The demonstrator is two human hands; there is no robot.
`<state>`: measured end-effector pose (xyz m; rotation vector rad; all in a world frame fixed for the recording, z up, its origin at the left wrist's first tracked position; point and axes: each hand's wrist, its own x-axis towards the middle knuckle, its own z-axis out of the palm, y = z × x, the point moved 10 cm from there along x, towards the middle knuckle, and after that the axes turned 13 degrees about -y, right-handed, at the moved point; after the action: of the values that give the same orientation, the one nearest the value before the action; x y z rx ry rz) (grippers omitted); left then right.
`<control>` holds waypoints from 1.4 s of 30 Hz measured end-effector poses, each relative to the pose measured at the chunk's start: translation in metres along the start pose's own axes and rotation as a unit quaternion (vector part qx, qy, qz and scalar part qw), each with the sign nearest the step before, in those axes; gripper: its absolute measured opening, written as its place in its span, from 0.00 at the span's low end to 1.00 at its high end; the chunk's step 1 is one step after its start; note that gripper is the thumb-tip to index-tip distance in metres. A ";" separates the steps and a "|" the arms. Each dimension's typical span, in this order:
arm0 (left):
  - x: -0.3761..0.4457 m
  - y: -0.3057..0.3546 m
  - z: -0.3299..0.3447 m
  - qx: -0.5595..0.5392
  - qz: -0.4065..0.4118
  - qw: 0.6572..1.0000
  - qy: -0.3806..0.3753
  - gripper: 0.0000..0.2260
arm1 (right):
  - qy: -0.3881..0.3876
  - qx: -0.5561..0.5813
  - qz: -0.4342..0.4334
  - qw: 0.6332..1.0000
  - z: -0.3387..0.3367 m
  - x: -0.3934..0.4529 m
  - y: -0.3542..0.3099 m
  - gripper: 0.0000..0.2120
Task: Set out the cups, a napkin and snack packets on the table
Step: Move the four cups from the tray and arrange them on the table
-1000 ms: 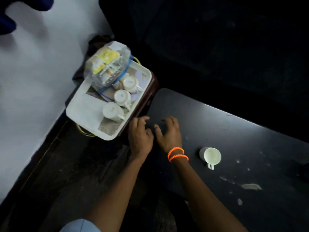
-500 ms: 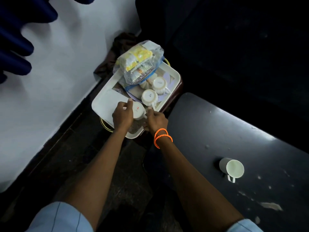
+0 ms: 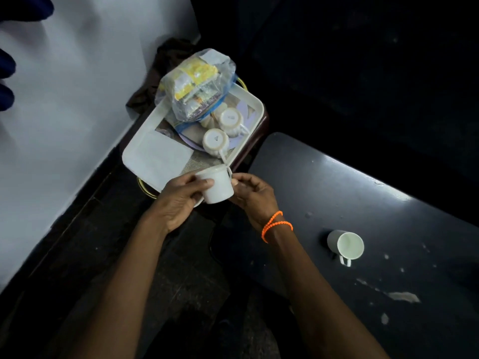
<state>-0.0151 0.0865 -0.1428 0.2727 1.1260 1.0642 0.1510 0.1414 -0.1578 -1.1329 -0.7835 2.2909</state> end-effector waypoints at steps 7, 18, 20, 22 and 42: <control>0.025 -0.034 0.095 0.281 0.013 0.958 -0.056 0.30 | 0.067 -0.124 0.001 0.990 -0.096 -0.042 -0.017 0.14; 0.058 -0.179 0.196 0.437 0.051 0.898 0.011 0.30 | 0.224 -0.483 0.111 0.839 -0.240 -0.093 -0.035 0.12; 0.061 -0.190 0.208 0.440 0.070 0.895 0.022 0.29 | 0.214 -0.536 0.135 0.805 -0.248 -0.096 -0.036 0.16; 0.061 -0.195 0.216 0.446 0.087 0.890 0.029 0.28 | 0.213 -0.581 0.146 0.772 -0.255 -0.100 -0.039 0.19; 0.042 -0.121 0.165 0.472 0.076 0.878 -0.021 0.43 | 0.274 -0.482 -0.020 0.832 -0.227 -0.096 -0.084 0.11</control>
<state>0.1910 0.1095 -0.1722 1.1664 1.5393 0.5541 0.4032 0.2078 -0.1615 -2.0153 -1.7370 1.3030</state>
